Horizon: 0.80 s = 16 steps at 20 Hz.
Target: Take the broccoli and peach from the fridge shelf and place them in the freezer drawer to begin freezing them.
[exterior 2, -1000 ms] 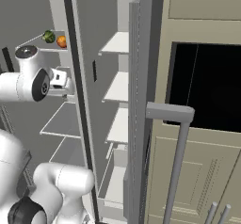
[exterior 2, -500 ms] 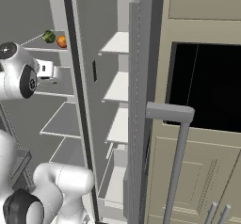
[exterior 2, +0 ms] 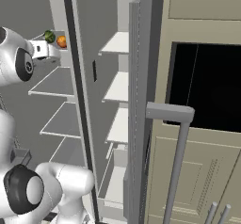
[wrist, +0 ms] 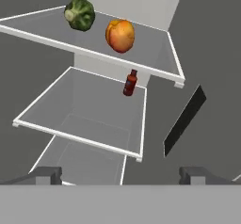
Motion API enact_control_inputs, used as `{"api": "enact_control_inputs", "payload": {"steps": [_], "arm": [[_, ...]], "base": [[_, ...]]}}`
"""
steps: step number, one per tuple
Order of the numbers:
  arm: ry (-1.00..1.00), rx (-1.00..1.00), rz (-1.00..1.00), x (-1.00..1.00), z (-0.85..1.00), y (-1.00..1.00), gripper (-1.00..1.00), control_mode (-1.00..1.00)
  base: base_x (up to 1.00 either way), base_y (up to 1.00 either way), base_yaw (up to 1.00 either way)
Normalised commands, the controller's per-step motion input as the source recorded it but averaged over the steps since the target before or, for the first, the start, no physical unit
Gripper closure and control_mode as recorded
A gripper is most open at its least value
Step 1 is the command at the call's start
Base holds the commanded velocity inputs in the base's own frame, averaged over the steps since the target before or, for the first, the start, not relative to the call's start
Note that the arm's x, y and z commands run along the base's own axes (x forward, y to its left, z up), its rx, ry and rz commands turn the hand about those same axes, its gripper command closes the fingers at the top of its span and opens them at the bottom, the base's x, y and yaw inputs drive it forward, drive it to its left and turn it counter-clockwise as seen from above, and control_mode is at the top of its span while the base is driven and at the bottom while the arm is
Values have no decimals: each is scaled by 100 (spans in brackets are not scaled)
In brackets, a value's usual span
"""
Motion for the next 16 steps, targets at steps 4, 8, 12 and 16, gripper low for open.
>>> {"api": "enact_control_inputs", "payload": {"steps": [4, 8, 12, 16], "arm": [[0, -1, 0, 37, 16, 0, -100, -100], [7, 0, 0, 55, 0, 0, -100, -100], [5, 0, 0, 56, 0, 1, -100, -100], [-1, 0, 0, 44, 8, 8, -100, -100]], "base": [[0, 0, 0], [0, 0, 0], [0, 0, 0], [0, 0, 0]]}}
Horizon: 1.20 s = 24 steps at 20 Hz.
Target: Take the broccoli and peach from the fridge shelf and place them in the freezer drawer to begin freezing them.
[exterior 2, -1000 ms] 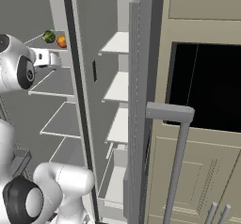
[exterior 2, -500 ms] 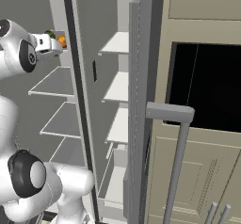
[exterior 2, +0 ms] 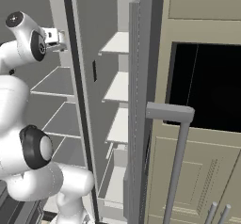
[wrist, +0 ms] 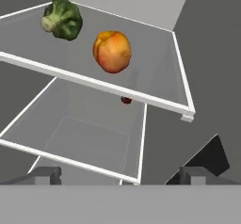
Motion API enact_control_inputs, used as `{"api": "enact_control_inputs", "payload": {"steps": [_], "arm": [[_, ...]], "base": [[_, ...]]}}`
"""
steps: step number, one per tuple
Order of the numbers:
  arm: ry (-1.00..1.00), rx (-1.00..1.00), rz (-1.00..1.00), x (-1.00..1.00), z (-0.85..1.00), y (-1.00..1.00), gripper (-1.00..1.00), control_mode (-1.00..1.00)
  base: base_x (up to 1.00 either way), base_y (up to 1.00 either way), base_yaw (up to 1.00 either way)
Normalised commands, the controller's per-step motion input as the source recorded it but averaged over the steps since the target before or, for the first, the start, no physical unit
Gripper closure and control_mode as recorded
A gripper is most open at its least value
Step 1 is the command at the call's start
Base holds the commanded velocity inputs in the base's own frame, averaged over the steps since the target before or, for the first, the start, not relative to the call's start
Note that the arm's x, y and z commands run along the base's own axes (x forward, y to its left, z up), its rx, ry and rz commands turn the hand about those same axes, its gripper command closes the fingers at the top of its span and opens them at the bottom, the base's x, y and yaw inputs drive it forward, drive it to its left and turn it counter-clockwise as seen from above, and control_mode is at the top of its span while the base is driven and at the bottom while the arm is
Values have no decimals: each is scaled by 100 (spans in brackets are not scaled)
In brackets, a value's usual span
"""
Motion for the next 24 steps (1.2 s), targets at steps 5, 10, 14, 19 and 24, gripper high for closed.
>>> {"api": "enact_control_inputs", "payload": {"steps": [5, 10, 14, 19, 24], "arm": [[-2, 0, 0, 41, 4, 21, -100, -100], [0, 0, 0, 43, 0, 21, -100, -100], [0, 0, 0, 45, 0, 19, -100, -100], [0, 0, 0, 37, 0, 0, -100, -100], [0, 0, 0, 35, 0, 0, -100, -100]], "base": [[0, 0, 0], [0, 0, 0], [0, 0, 0], [0, 0, 0], [0, 0, 0]]}}
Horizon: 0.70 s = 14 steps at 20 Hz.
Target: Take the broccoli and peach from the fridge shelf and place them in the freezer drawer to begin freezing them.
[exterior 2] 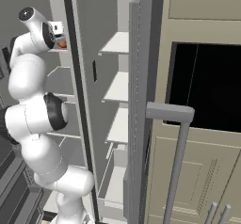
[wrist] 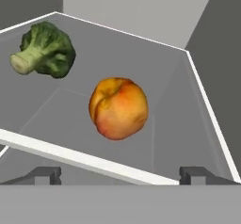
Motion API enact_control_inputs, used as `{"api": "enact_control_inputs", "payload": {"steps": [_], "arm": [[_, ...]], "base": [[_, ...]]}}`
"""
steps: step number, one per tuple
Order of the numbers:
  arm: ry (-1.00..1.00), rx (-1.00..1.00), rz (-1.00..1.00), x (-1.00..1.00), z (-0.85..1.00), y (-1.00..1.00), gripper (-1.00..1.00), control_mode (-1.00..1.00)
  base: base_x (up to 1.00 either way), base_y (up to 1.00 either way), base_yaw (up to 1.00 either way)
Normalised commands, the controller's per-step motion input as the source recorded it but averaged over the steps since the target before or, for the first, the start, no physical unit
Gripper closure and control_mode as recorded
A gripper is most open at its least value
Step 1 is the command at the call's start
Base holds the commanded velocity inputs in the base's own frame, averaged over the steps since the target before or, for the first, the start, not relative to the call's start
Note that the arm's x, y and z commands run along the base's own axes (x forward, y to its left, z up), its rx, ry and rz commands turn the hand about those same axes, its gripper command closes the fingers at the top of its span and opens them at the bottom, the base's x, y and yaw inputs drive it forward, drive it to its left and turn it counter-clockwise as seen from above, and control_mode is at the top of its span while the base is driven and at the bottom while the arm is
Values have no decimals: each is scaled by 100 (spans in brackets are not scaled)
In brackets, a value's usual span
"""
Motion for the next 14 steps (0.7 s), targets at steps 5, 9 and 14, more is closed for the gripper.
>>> {"api": "enact_control_inputs", "payload": {"steps": [5, 9, 14], "arm": [[0, 0, 0, 42, 0, 0, -100, -100], [0, 0, 0, 34, 0, 0, -100, -100], [0, 0, 0, 28, 0, 0, -100, -100]], "base": [[0, 0, 0], [0, 0, 0], [0, 0, 0]]}}
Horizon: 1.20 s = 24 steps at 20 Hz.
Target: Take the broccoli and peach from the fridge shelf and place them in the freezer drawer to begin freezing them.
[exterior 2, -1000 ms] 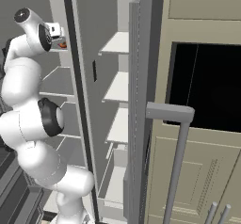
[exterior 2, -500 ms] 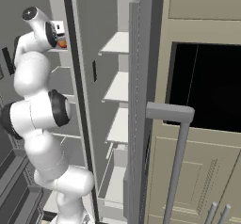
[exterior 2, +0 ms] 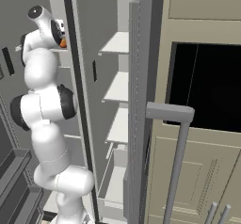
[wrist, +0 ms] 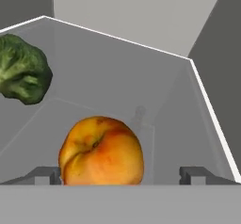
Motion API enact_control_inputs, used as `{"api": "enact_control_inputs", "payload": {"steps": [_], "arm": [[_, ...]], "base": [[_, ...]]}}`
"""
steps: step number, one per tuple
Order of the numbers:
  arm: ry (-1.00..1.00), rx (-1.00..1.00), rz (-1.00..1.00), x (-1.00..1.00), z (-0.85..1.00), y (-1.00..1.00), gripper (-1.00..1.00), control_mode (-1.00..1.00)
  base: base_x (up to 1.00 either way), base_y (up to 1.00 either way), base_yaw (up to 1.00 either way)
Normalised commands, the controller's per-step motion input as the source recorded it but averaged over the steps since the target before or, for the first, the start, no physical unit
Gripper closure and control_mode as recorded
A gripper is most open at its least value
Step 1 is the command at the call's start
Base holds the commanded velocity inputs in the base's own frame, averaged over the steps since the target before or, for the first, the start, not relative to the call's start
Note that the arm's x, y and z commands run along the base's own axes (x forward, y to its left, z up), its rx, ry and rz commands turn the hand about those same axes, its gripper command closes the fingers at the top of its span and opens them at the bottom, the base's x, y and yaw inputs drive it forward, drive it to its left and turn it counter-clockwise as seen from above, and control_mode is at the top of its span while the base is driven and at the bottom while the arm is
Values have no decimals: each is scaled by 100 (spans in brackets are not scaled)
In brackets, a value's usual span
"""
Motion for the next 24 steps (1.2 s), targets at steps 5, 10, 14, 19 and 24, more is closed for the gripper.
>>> {"api": "enact_control_inputs", "payload": {"steps": [5, 10, 14, 19, 24], "arm": [[2, 0, 0, 14, -12, 4, -100, -100], [1, 0, 0, 1, -25, 1, -100, -100], [0, -1, 0, -1, -35, 1, 100, -100], [-1, -1, 0, 0, -20, 1, 100, -100], [-13, 0, 0, -1, 0, 12, 100, -100]], "base": [[0, 0, 0], [0, 0, 0], [0, 0, 0], [0, 0, 0], [0, 0, 0]]}}
